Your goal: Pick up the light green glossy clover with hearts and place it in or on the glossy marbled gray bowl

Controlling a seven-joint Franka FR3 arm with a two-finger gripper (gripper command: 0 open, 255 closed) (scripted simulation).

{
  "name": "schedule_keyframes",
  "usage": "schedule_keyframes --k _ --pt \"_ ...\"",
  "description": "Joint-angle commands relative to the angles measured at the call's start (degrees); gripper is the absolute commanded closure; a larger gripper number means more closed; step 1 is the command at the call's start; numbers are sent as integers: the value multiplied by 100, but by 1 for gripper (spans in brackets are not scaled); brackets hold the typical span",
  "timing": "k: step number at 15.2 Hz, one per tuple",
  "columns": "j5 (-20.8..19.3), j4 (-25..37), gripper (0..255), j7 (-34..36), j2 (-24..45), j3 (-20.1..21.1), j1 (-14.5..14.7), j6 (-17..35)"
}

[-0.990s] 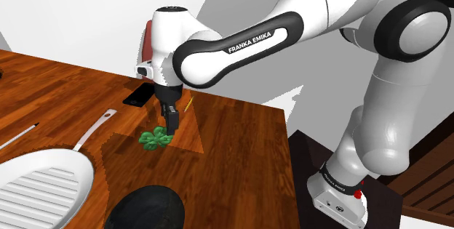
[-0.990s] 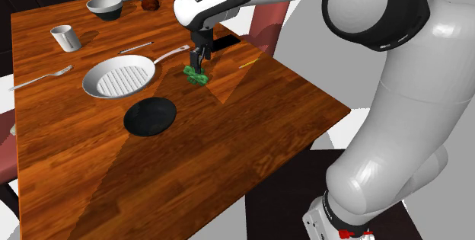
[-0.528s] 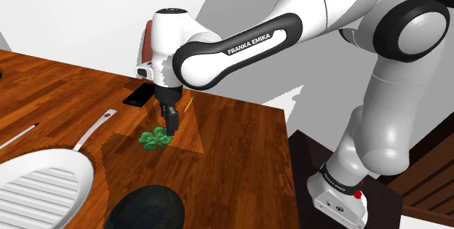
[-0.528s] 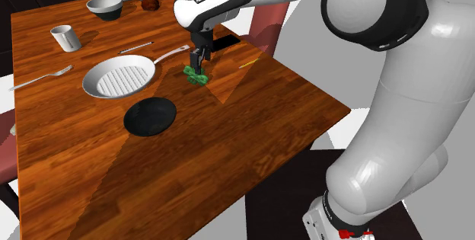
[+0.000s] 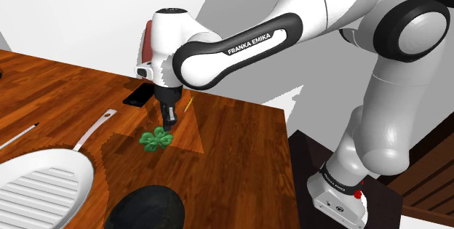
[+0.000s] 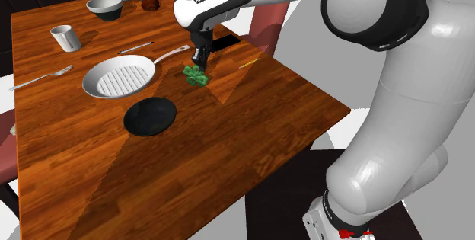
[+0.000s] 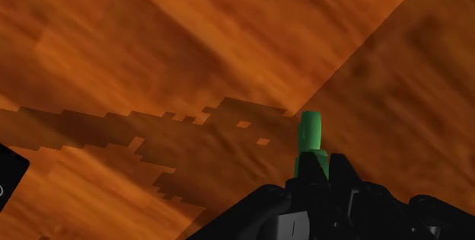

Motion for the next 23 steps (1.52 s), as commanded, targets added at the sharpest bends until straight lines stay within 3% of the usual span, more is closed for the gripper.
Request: schedule_keyframes --k 1,23 --pt "-3 -2 255 1 4 -4 -2 1" --pt "134 1167 255 -34 -360 38 -26 -1512"
